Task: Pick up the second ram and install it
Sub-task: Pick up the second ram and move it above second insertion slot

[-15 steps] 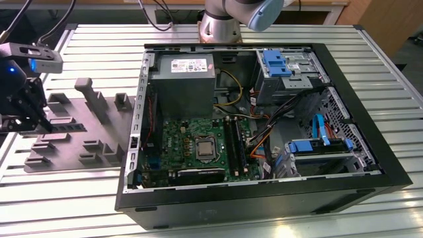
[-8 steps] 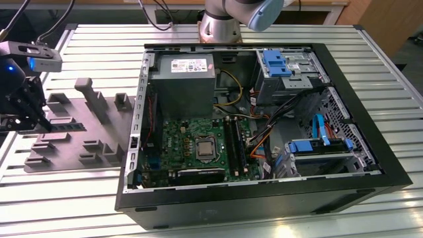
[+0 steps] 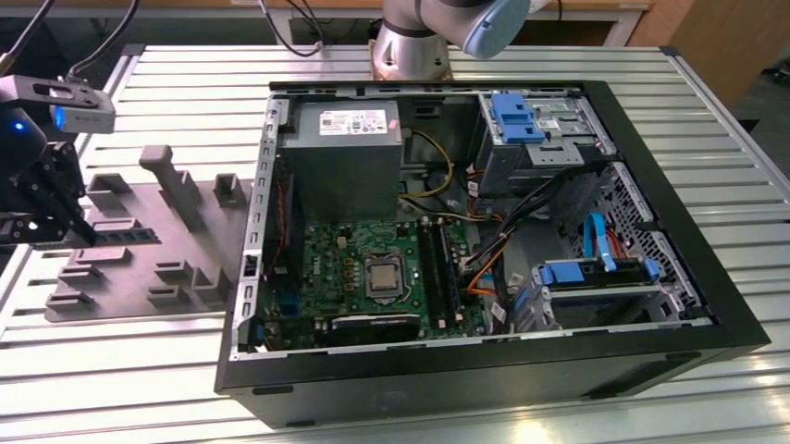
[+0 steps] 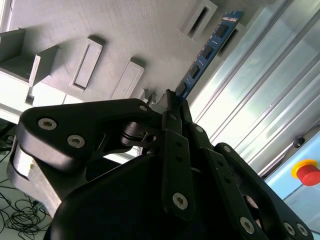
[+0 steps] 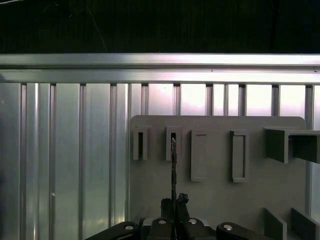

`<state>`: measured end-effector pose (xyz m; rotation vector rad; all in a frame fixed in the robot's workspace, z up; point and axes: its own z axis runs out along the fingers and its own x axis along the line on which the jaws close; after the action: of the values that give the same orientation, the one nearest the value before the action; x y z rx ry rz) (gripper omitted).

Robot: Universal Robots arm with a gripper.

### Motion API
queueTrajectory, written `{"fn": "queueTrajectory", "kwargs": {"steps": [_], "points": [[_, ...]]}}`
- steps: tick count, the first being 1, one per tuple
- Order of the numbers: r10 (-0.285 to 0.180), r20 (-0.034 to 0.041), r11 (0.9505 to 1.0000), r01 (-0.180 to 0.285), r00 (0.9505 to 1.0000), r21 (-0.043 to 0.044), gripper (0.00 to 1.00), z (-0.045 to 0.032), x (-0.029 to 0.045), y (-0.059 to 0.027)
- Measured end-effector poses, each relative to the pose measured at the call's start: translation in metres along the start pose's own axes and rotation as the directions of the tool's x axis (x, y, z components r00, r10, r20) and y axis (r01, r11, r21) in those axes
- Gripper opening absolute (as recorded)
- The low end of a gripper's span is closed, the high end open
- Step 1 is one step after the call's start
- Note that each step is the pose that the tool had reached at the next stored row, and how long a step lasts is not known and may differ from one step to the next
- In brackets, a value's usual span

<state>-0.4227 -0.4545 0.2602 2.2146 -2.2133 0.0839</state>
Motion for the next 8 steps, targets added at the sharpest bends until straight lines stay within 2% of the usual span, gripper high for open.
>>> {"fn": "queueTrajectory", "kwargs": {"steps": [8], "points": [[0.000, -0.0001, 1.0000, 0.000, 1.0000, -0.0002, 0.14, -0.0020, 0.0001, 0.0000]]}}
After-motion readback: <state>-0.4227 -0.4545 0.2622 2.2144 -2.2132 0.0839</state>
